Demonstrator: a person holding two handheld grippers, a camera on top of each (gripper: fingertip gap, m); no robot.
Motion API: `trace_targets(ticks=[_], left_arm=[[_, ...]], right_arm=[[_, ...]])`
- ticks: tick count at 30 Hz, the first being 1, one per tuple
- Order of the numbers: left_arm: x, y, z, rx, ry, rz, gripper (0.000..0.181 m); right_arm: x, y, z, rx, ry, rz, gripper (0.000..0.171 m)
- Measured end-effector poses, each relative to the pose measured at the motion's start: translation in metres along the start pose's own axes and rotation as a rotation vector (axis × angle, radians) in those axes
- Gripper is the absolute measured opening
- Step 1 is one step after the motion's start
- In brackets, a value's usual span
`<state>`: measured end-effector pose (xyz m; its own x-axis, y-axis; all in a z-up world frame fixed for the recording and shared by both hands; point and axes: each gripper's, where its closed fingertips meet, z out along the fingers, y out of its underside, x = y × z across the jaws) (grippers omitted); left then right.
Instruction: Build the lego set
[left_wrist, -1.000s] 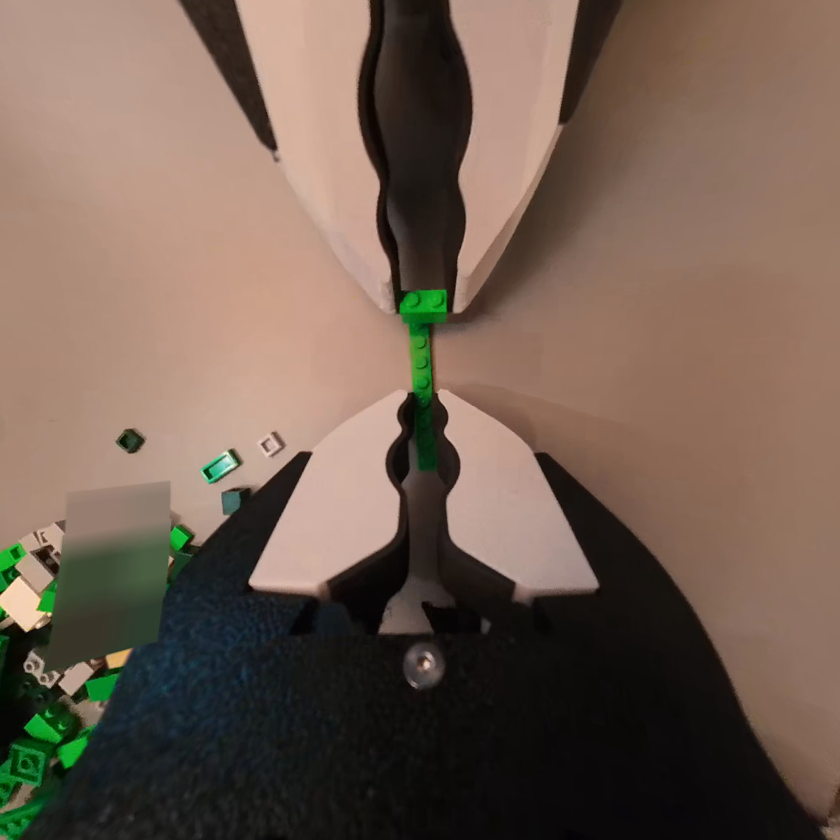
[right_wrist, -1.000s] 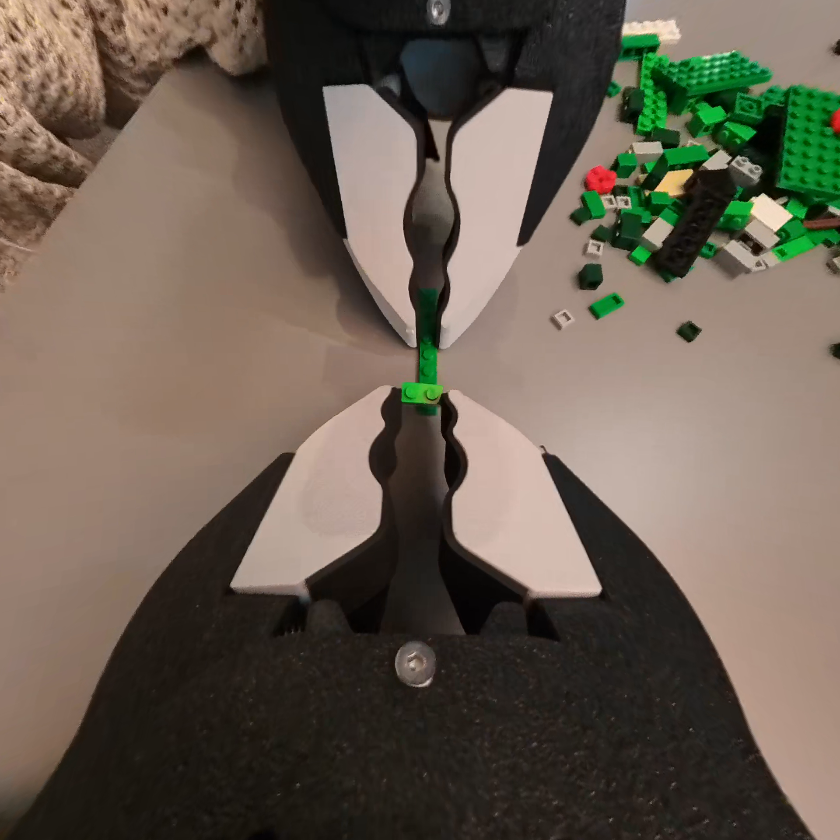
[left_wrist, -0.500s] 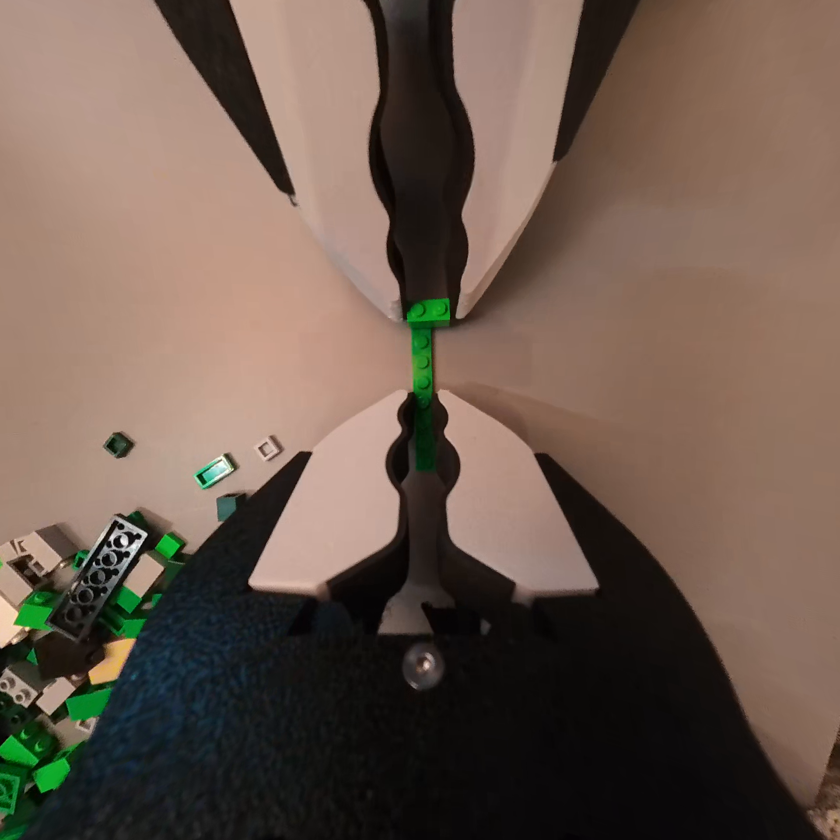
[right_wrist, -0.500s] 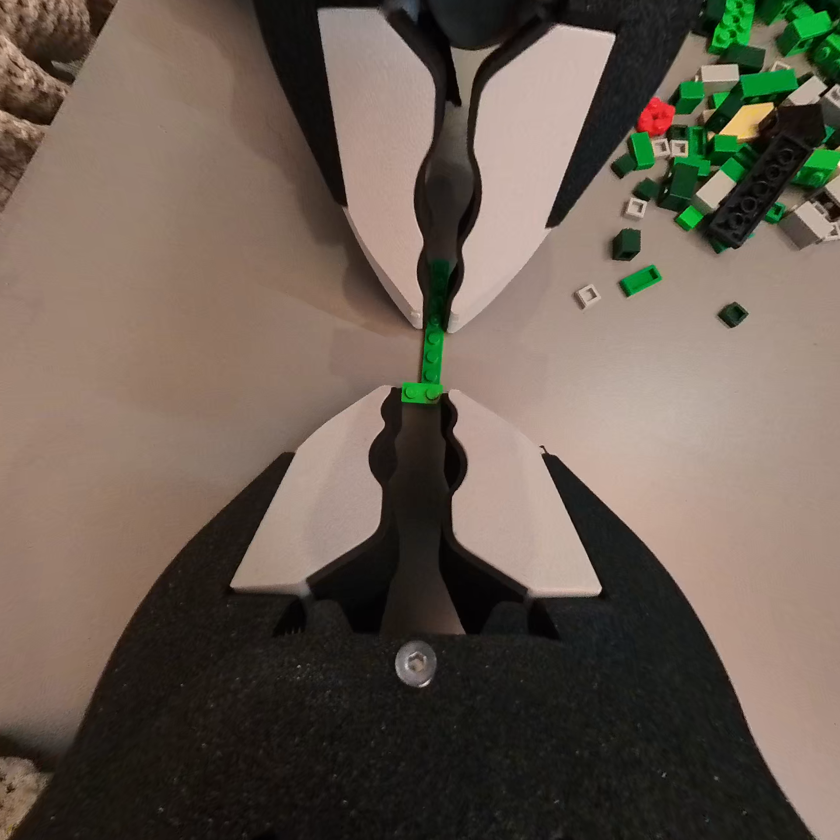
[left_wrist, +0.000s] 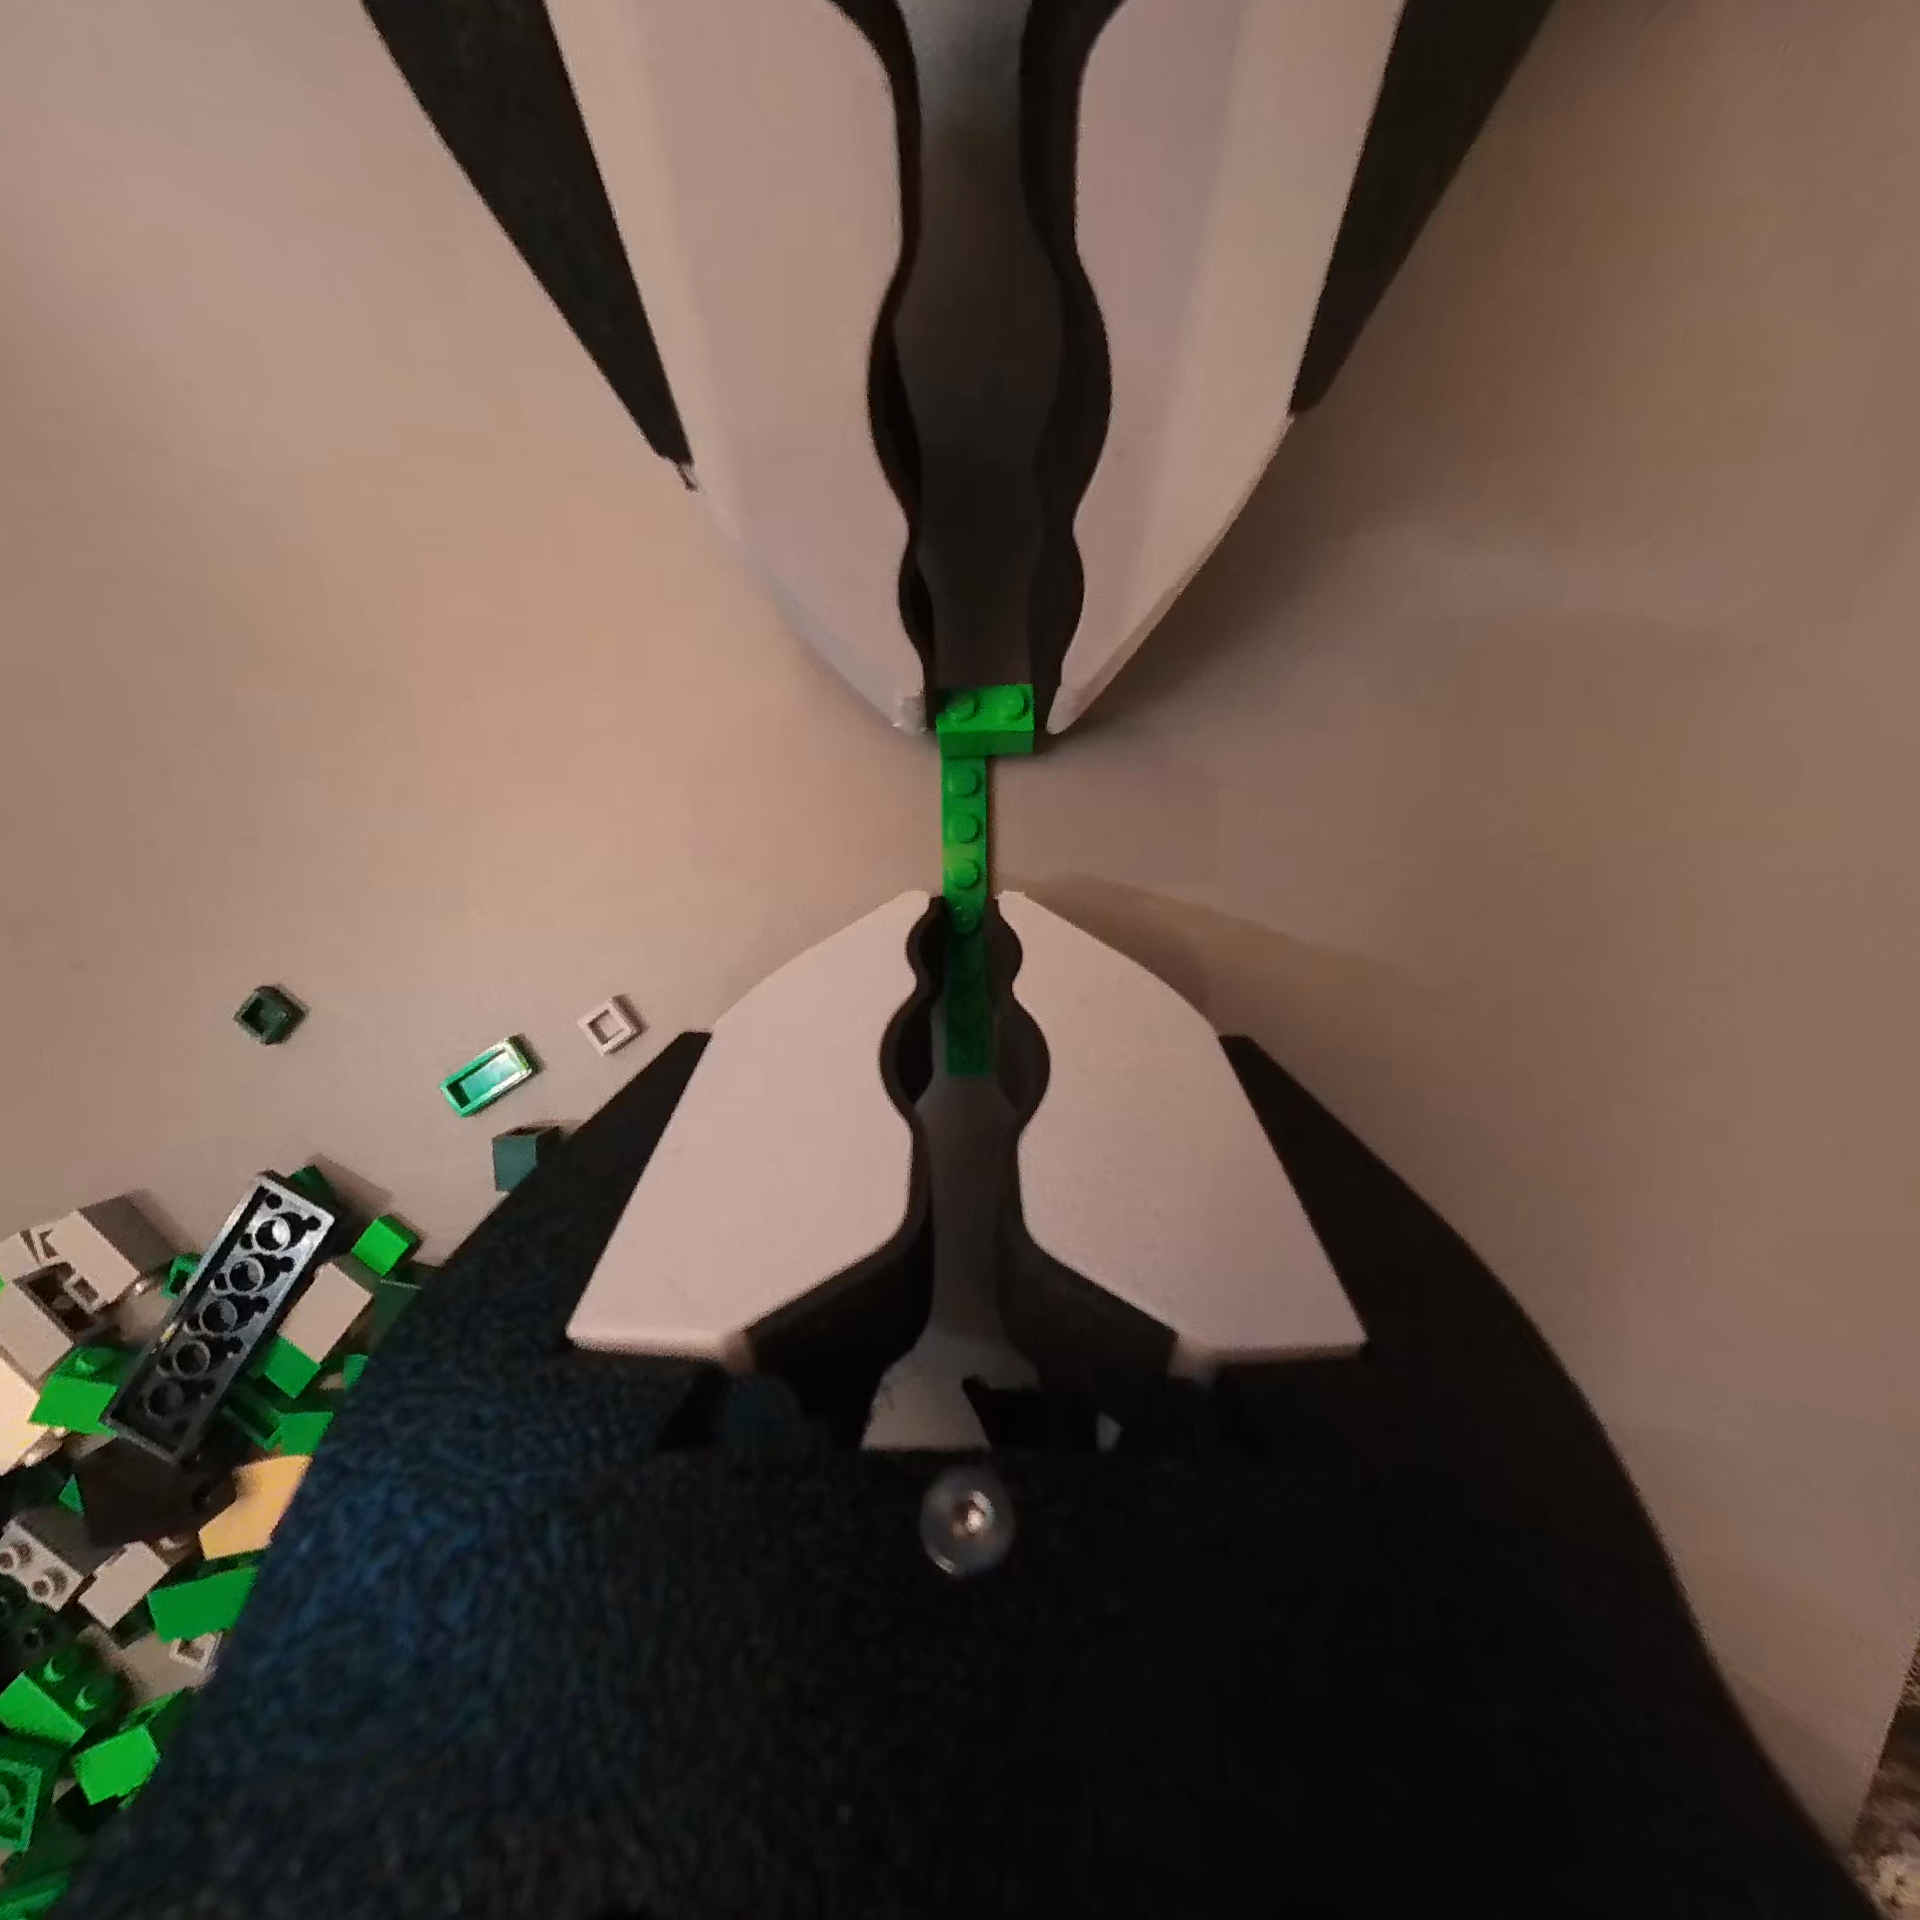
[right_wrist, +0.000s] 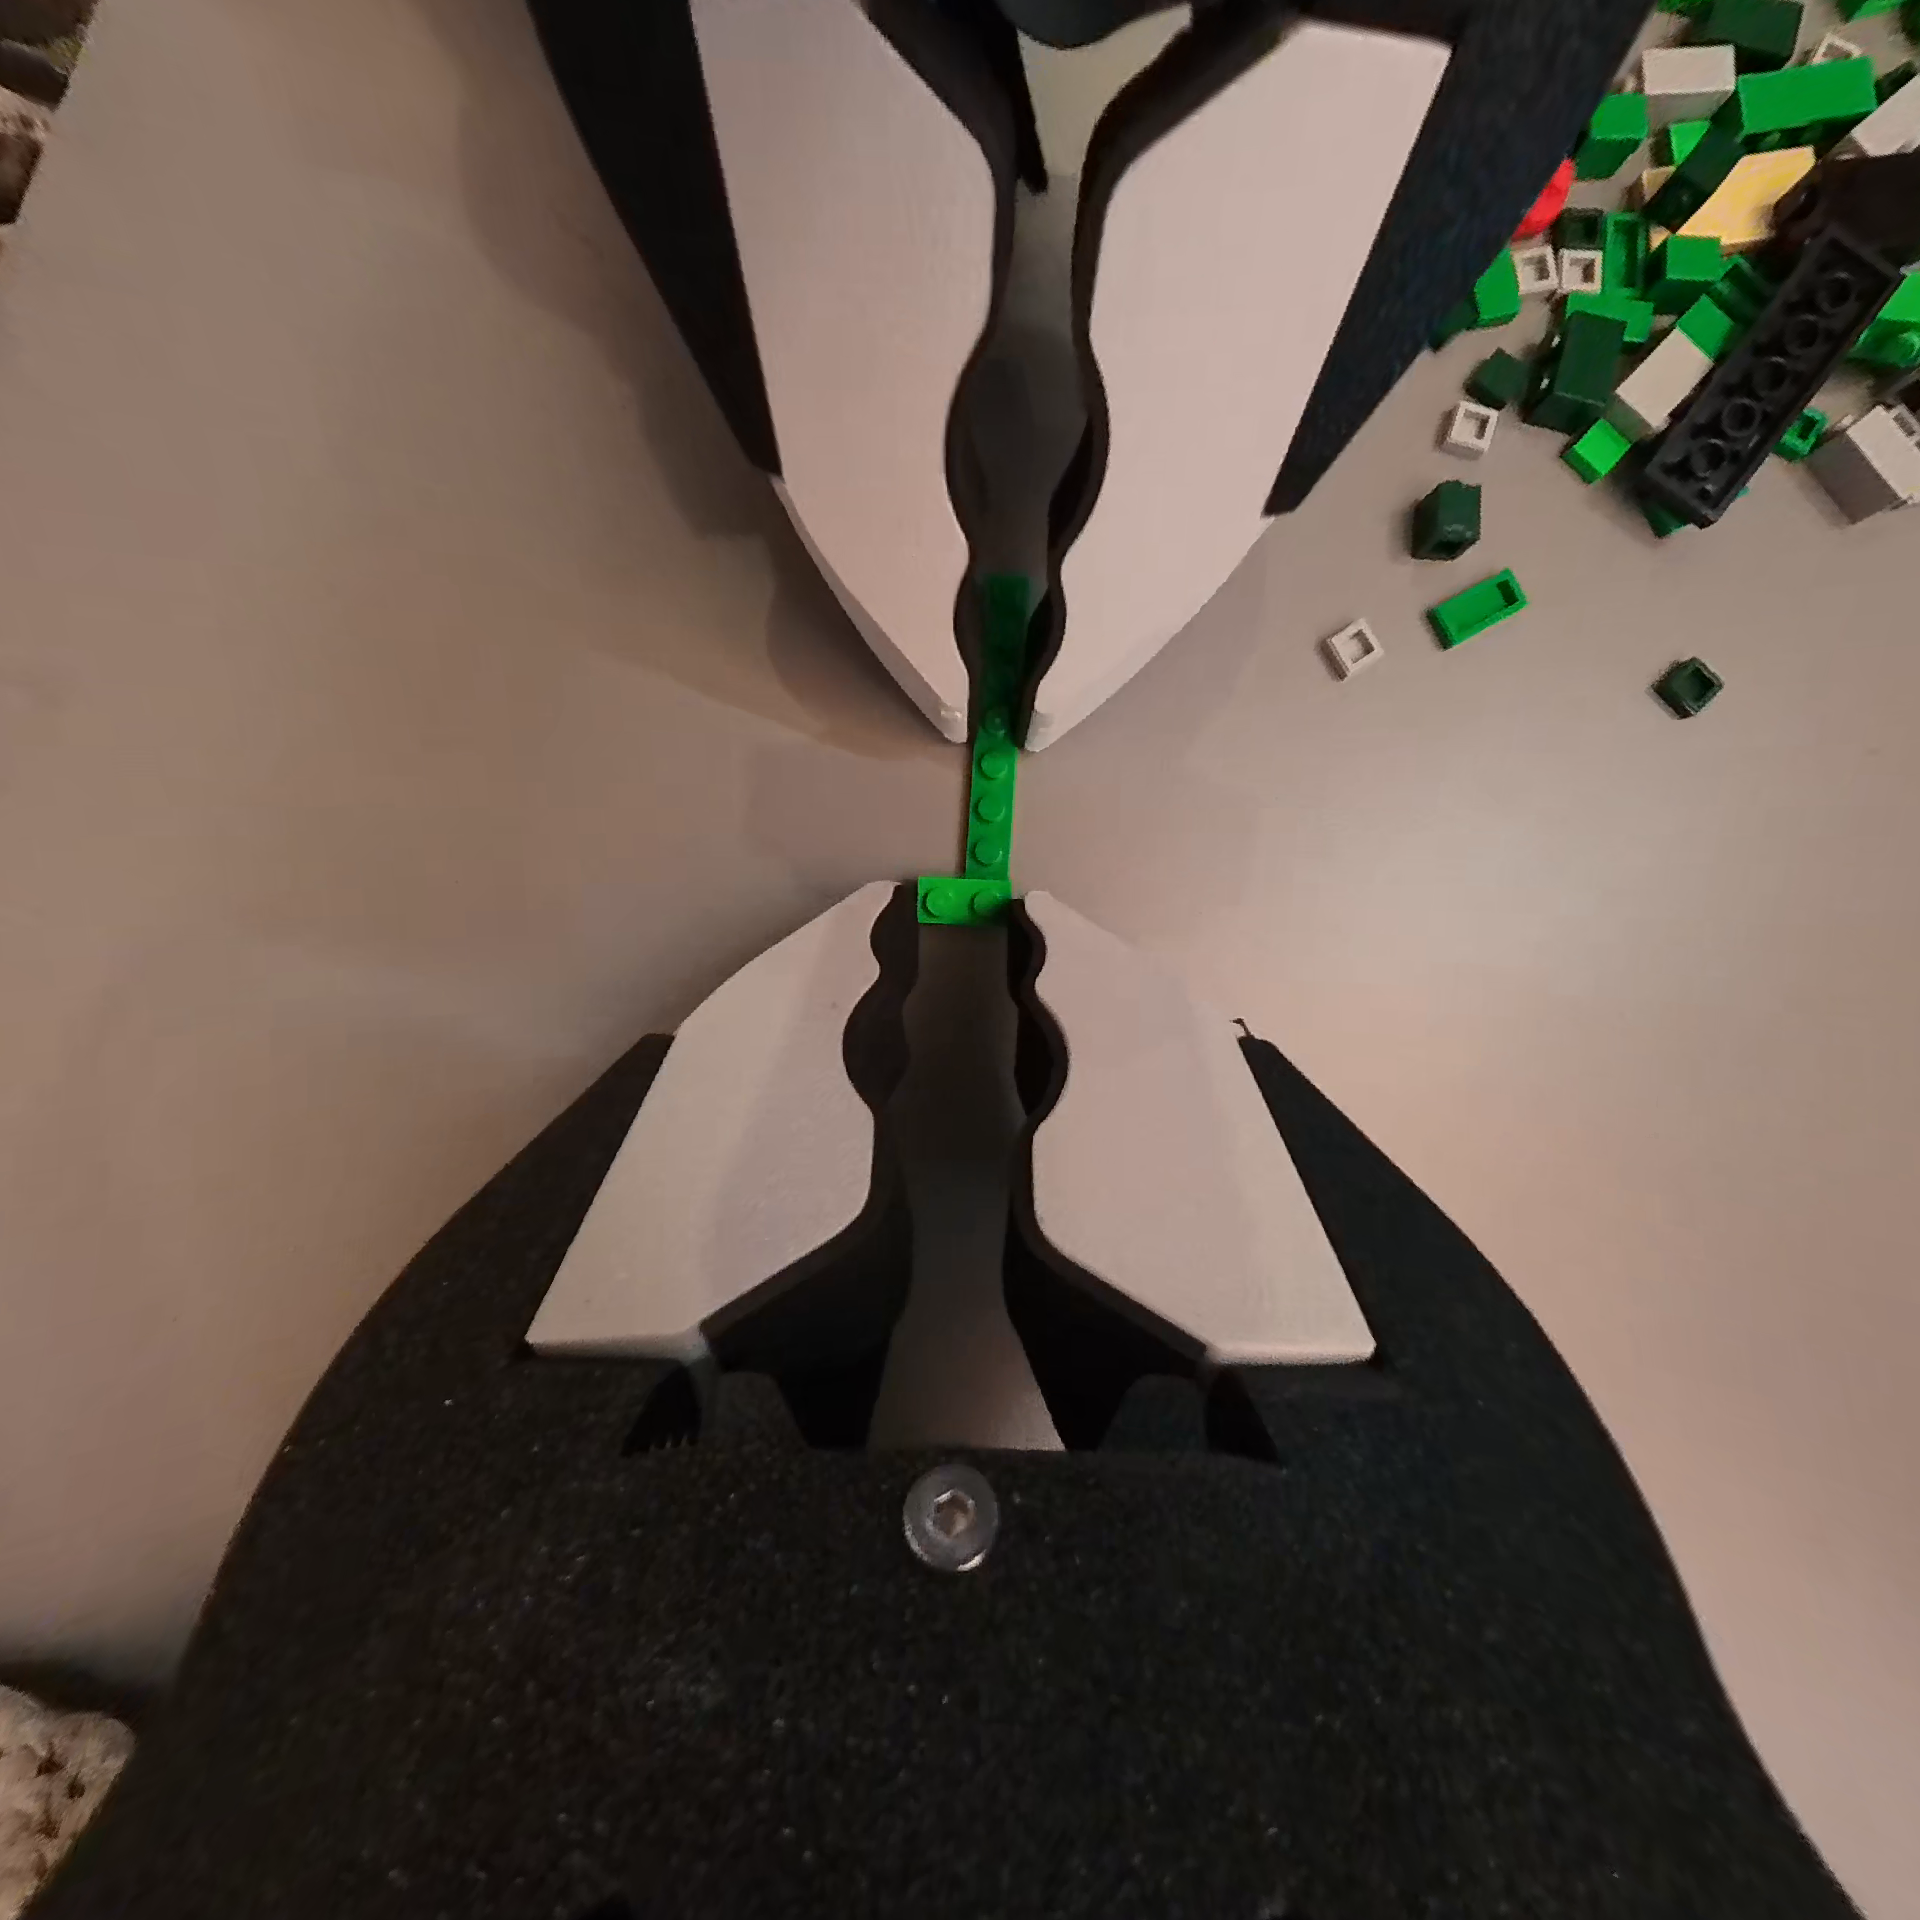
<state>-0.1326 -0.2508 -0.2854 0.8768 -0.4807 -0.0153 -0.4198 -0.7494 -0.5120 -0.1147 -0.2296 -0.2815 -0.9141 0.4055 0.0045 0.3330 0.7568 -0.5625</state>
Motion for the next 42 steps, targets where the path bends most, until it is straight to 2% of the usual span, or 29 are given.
trace_targets(ticks=[15, 28, 33, 37, 40, 42], left_arm=[[0.000, 0.000, 0.000, 0.002, -0.003, -0.006, 0.006], [-0.001, 0.000, 0.000, 0.026, 0.001, -0.016, 0.006], [0.001, -0.001, 0.000, 0.075, 0.000, 0.006, 0.005], [0.003, -0.009, -0.004, 0.173, 0.004, -0.020, 0.006], [-0.008, -0.026, -0.022, 0.300, -0.104, 0.036, 0.006], [-0.020, -0.042, -0.040, 0.420, -0.269, 0.125, 0.006]], right_arm=[[0.001, -0.002, 0.000, -0.048, 0.038, 0.006, 0.016], [0.000, -0.004, 0.000, 0.020, 0.018, 0.016, 0.018], [0.002, -0.015, -0.025, 0.233, -0.005, 0.145, 0.030], [0.017, -0.022, -0.043, 0.470, 0.034, 0.382, 0.036], [0.019, -0.022, -0.049, 0.578, 0.066, 0.492, 0.042], [0.018, -0.030, -0.061, 0.690, 0.144, 0.473, 0.045]])
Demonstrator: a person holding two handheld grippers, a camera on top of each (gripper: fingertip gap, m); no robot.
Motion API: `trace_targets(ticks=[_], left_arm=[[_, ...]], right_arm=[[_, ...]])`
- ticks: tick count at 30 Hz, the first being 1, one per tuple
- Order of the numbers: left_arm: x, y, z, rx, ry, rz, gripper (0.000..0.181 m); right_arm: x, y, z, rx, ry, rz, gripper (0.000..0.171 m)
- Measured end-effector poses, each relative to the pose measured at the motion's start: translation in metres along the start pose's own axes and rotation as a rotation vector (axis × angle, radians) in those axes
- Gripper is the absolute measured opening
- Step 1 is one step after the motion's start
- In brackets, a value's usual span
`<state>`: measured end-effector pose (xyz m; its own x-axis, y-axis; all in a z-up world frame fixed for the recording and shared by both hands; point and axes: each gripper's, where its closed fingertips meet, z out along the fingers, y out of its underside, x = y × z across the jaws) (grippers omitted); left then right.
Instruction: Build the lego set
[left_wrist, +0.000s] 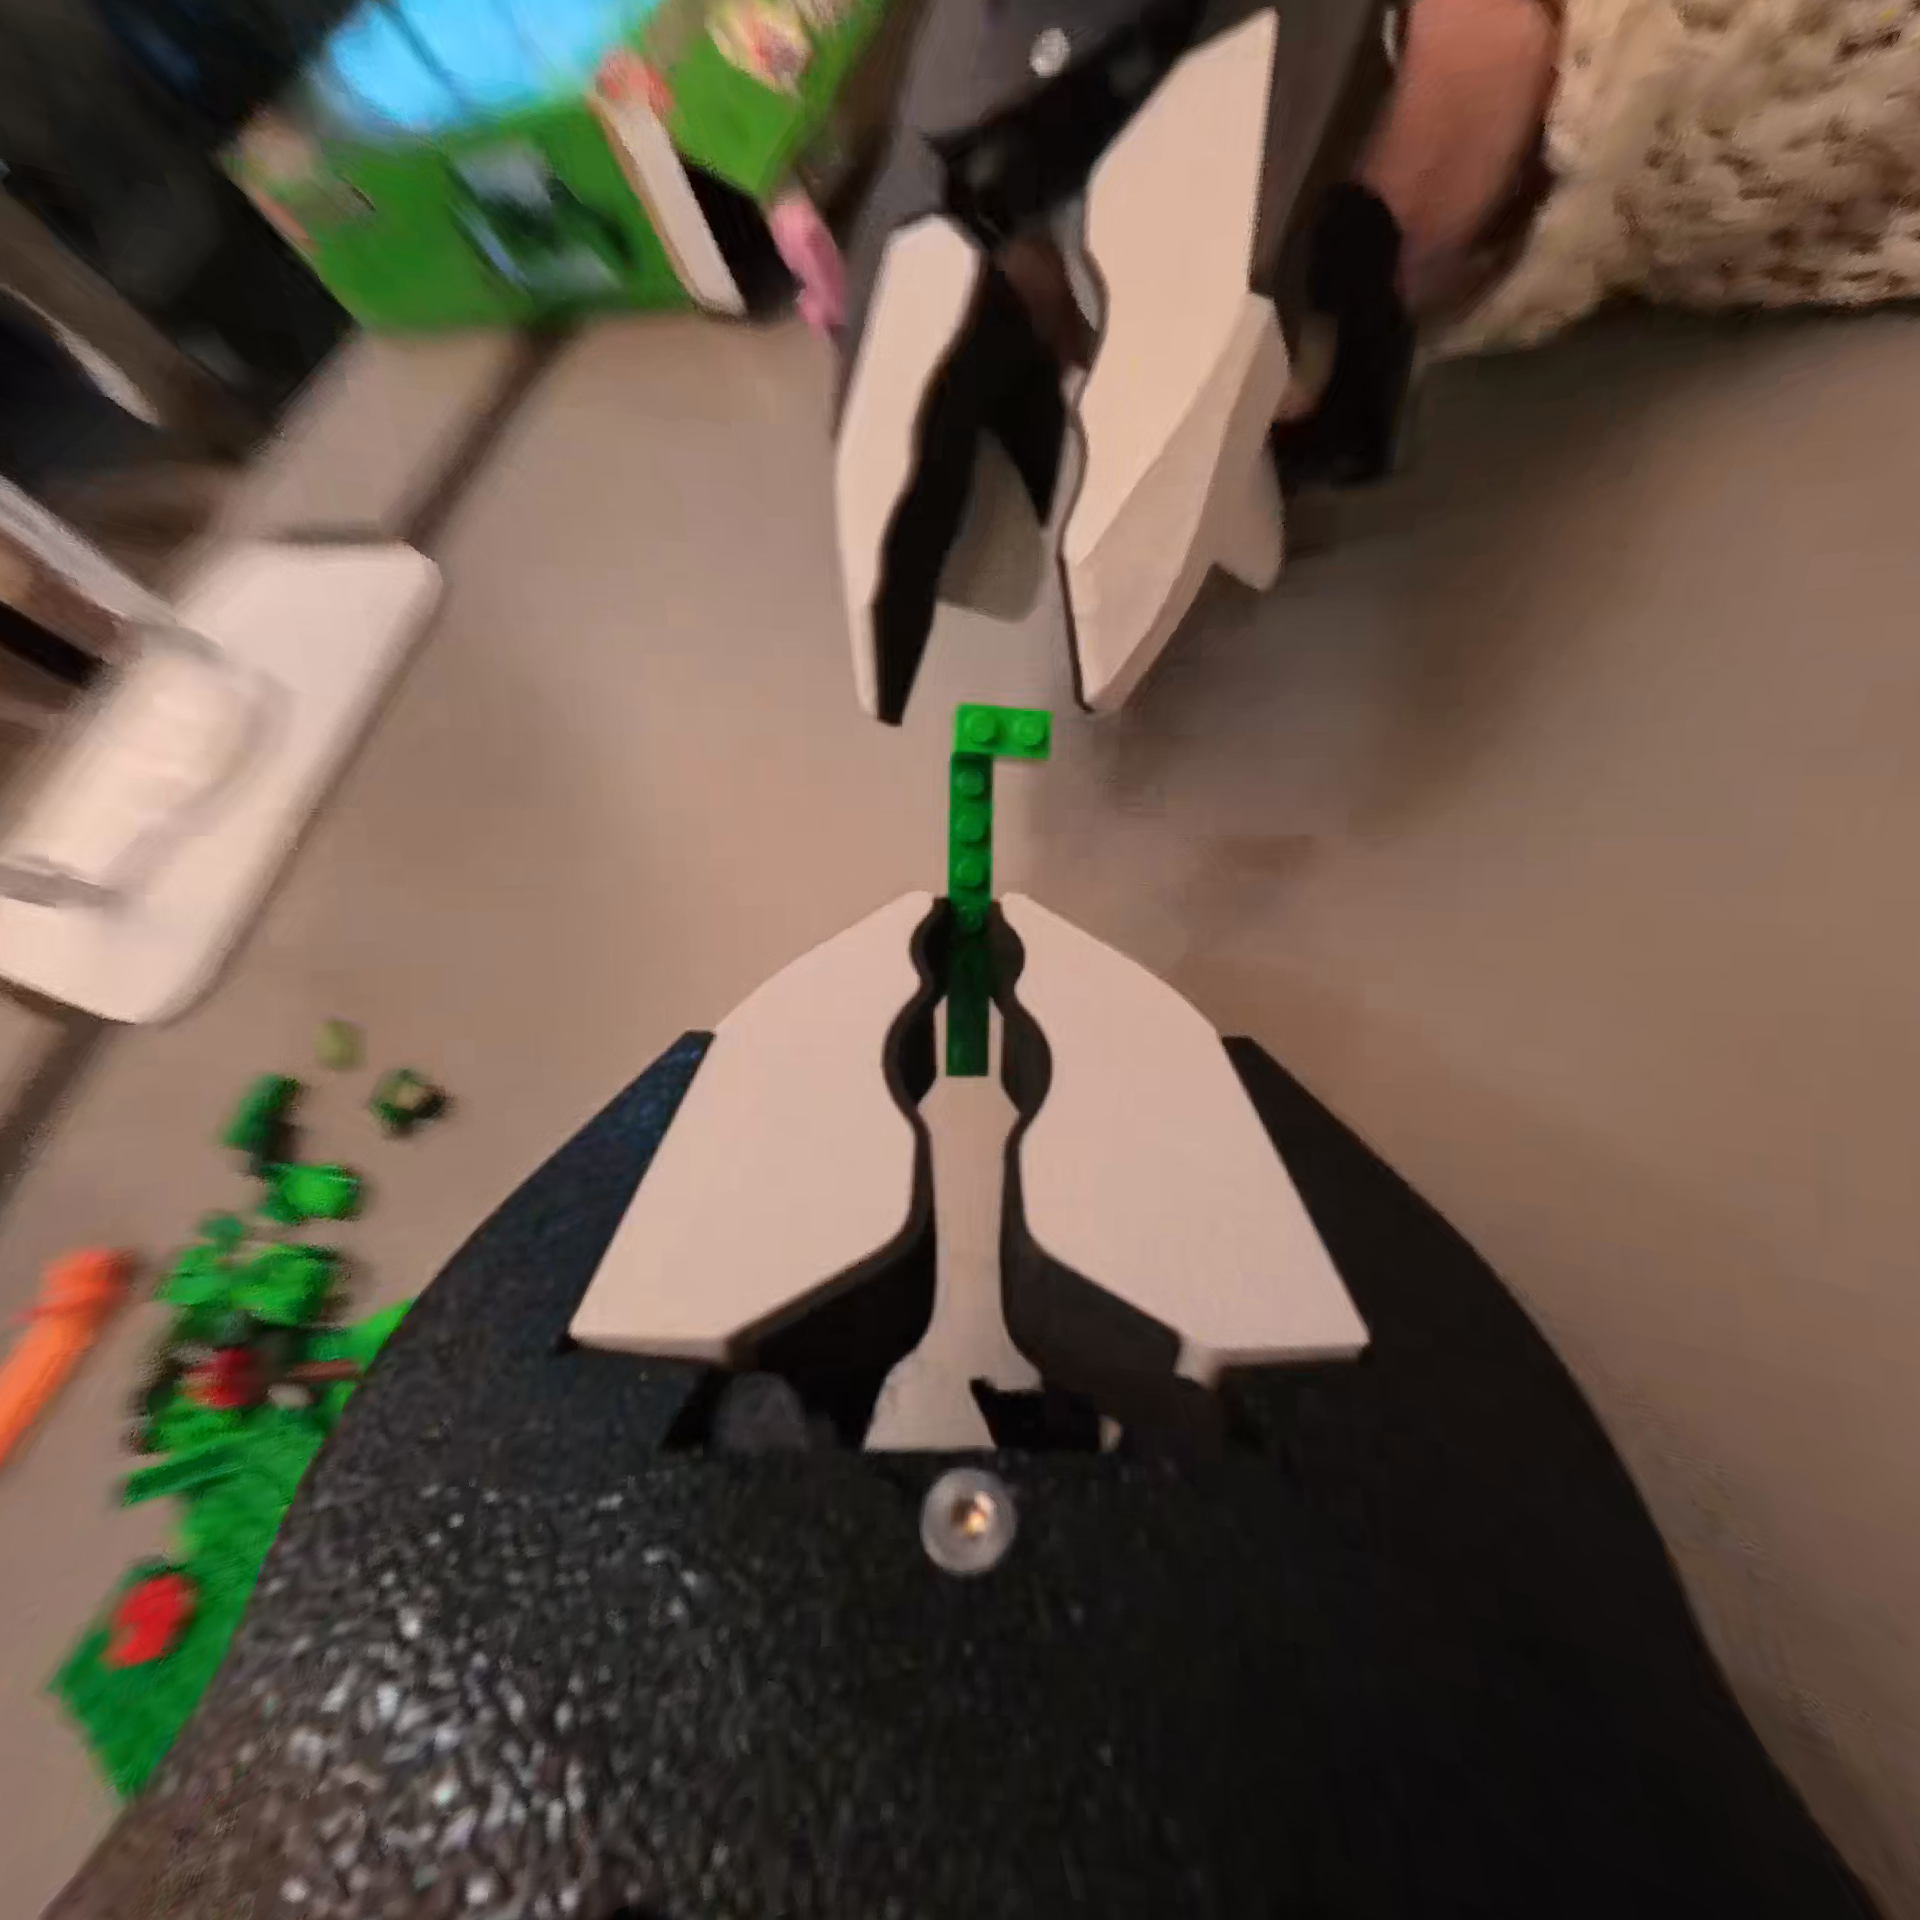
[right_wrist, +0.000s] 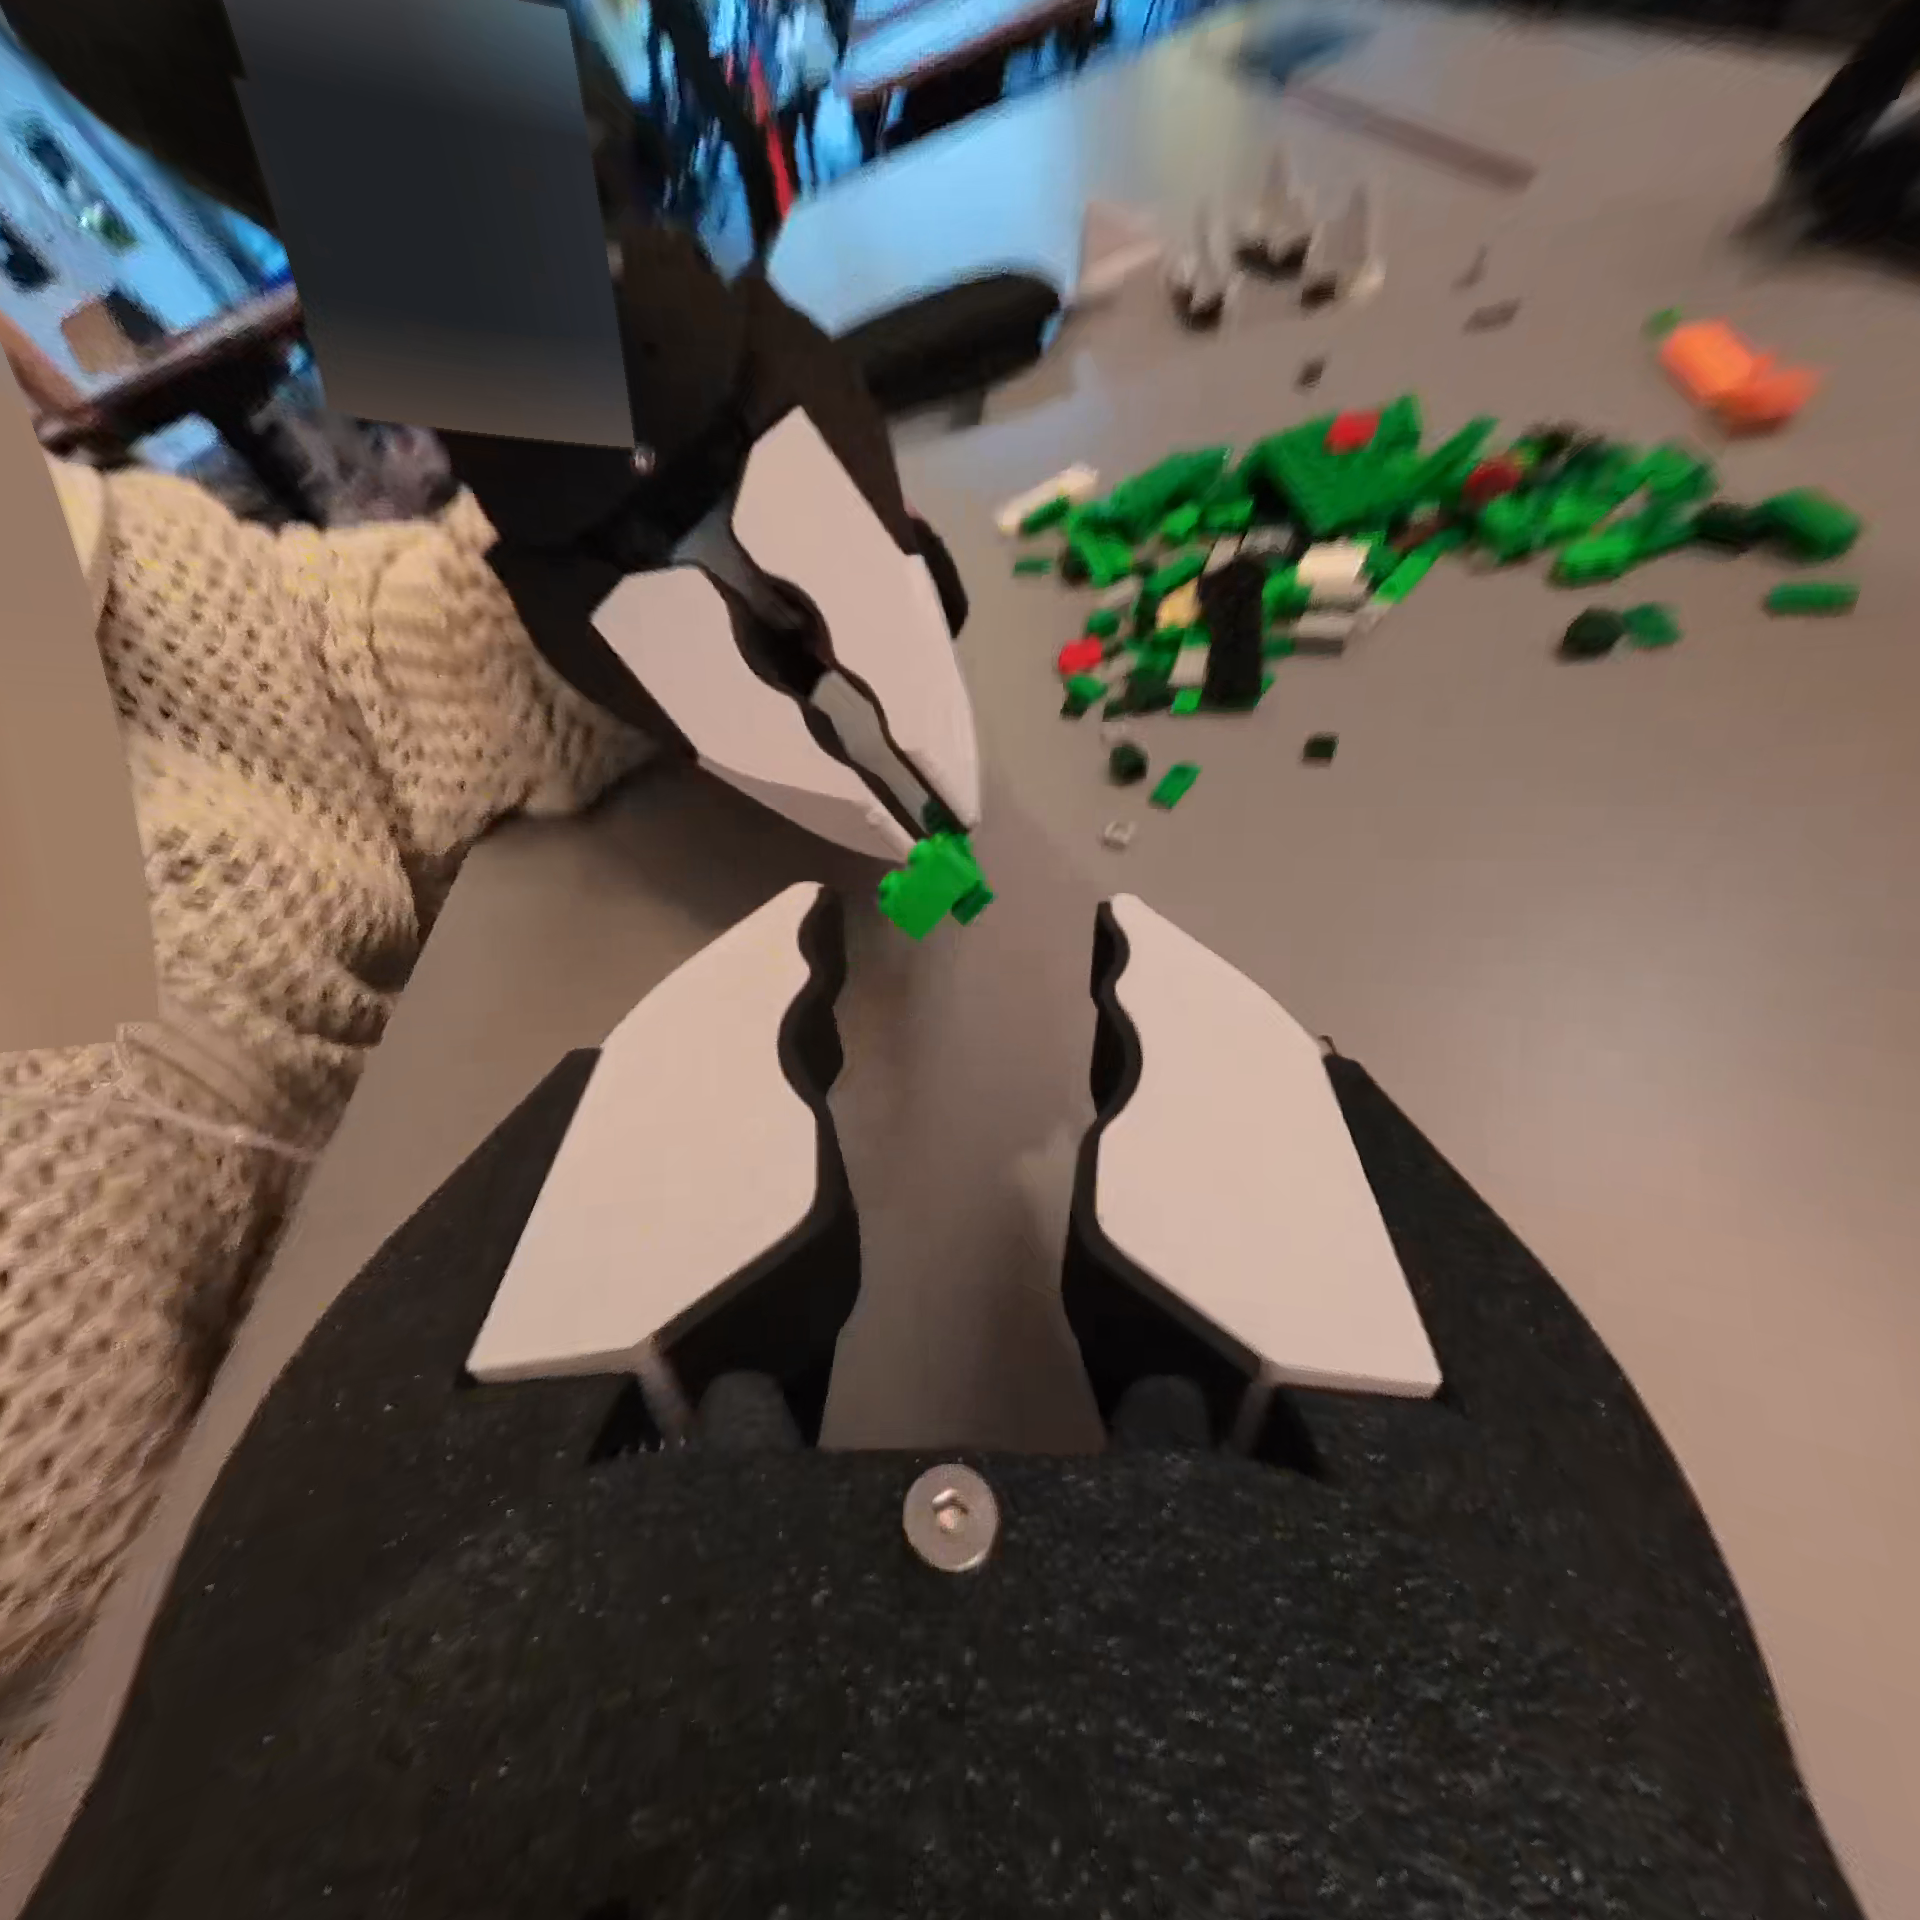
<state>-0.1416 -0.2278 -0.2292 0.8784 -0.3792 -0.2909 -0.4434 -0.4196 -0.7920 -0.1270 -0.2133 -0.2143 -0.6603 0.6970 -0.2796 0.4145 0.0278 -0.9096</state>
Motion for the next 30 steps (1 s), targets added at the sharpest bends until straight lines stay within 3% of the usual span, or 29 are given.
trace_targets(ticks=[4, 8, 17, 20, 30], left_arm=[[-0.018, -0.028, -0.015, 0.147, -0.282, 0.262, 0.006], [-0.011, -0.037, -0.015, 0.186, -0.373, 0.421, 0.006], [-0.003, -0.036, -0.008, 0.169, -0.352, 0.446, 0.006], [-0.002, -0.037, -0.008, 0.167, -0.357, 0.462, 0.006], [-0.001, -0.039, -0.011, 0.178, -0.384, 0.500, 0.006]], right_arm=[[-0.005, -0.021, -0.016, 0.171, 0.179, -0.148, 0.046], [-0.018, -0.025, -0.016, 0.228, 0.222, -0.161, 0.045], [-0.017, -0.020, -0.013, 0.203, 0.220, -0.092, 0.030], [-0.018, -0.019, -0.012, 0.195, 0.207, -0.094, 0.017], [-0.021, -0.019, -0.012, 0.189, 0.132, -0.038, 0.015]])
